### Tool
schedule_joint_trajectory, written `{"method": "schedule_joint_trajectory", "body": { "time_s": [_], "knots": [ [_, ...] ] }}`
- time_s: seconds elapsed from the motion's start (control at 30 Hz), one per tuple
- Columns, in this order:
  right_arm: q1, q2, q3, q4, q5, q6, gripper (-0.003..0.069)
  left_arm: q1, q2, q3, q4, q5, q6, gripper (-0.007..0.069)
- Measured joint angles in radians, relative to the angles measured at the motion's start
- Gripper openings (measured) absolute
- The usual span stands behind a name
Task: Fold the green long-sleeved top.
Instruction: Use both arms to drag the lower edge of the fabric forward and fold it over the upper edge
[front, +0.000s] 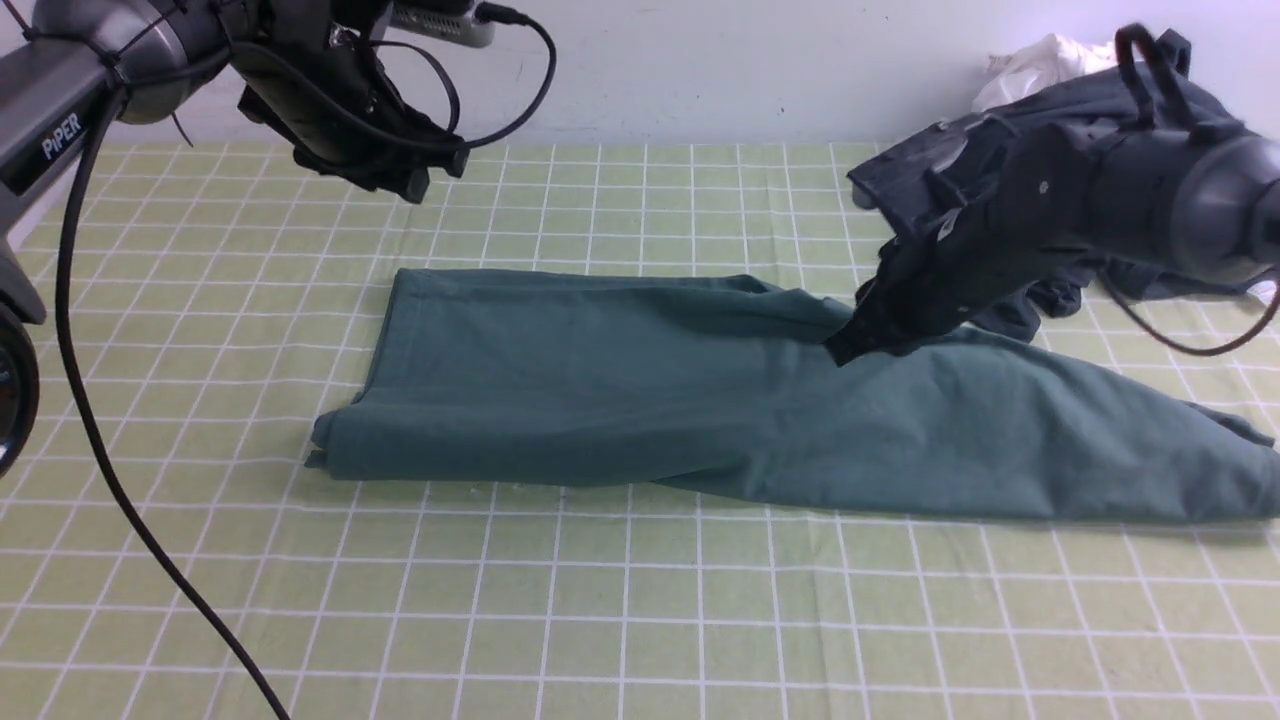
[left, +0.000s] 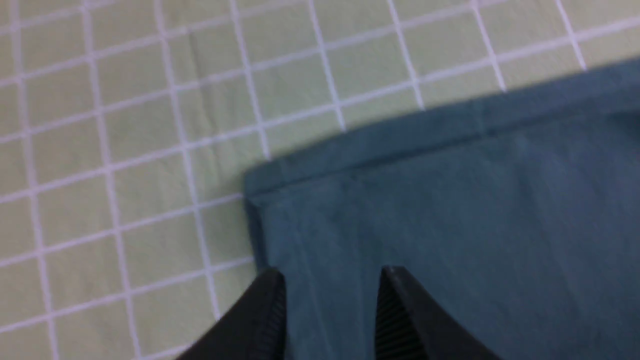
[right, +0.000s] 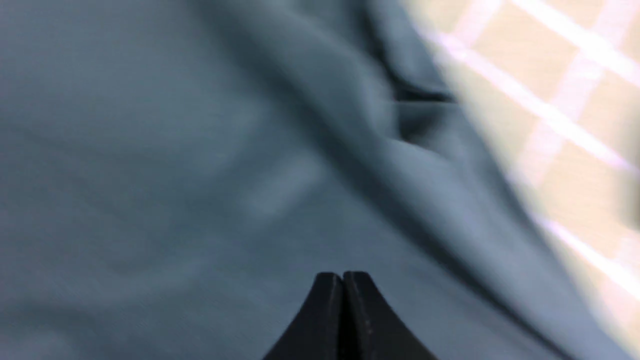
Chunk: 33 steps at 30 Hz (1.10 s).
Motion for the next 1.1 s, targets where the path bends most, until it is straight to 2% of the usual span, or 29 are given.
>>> {"method": "schedule_joint_trajectory", "body": {
  "time_s": [0.1,0.2,0.3,0.4,0.5,0.6,0.63,0.67,0.77,0.83,0.93,1.07,1.1],
  "knots": [
    [0.0,0.099,-0.043,0.182,-0.042,-0.179,-0.0015,0.0,0.008,0.012,-0.082,0.043,0.056,0.0147],
    [0.001,0.177,-0.132,0.279,-0.133,-0.249,-0.0015,0.0,0.009,0.025,-0.138,0.062,0.1,0.0093],
    [-0.001,0.265,-0.26,0.31,-0.251,-0.254,-0.0015,0.0,0.009,0.032,-0.184,0.083,0.131,0.005],
    [-0.008,0.299,-0.356,0.314,-0.263,-0.187,-0.0007,0.0,0.009,0.042,-0.191,0.138,0.137,0.002],
    [-0.017,0.271,-0.413,0.265,-0.185,-0.101,0.001,0.0,0.009,0.061,-0.194,0.209,0.149,0.0008],
    [-0.032,0.174,-0.431,0.104,0.036,0.062,0.0046,0.0,-0.001,0.108,-0.231,0.228,0.171,0.0006],
    [-0.032,0.174,-0.43,0.104,0.053,0.075,0.0047,0.0,-0.005,0.119,-0.237,0.228,0.173,0.0006],
    [-0.034,0.12,-0.433,-0.003,0.171,0.164,0.0057,0.0,-0.022,0.159,-0.28,0.224,0.19,0.0006],
    [-0.036,0.027,-0.382,-0.195,0.375,0.307,0.0064,0.0,-0.084,0.297,-0.393,0.149,0.248,0.0006],
    [-0.045,-0.025,-0.282,-0.288,0.414,0.366,0.0065,-0.001,-0.118,0.382,-0.449,0.086,0.285,0.0006],
    [-0.072,-0.078,-0.091,-0.357,0.397,0.411,0.0067,-0.001,-0.142,0.471,-0.459,0.017,0.315,0.0006],
    [-0.119,-0.102,0.093,-0.38,0.308,0.43,0.0067,-0.001,-0.141,0.523,-0.423,-0.035,0.319,0.0006],
    [-0.156,-0.102,0.159,-0.38,0.245,0.438,0.0067,-0.001,-0.14,0.54,-0.408,-0.066,0.319,0.0006]
  ]
}}
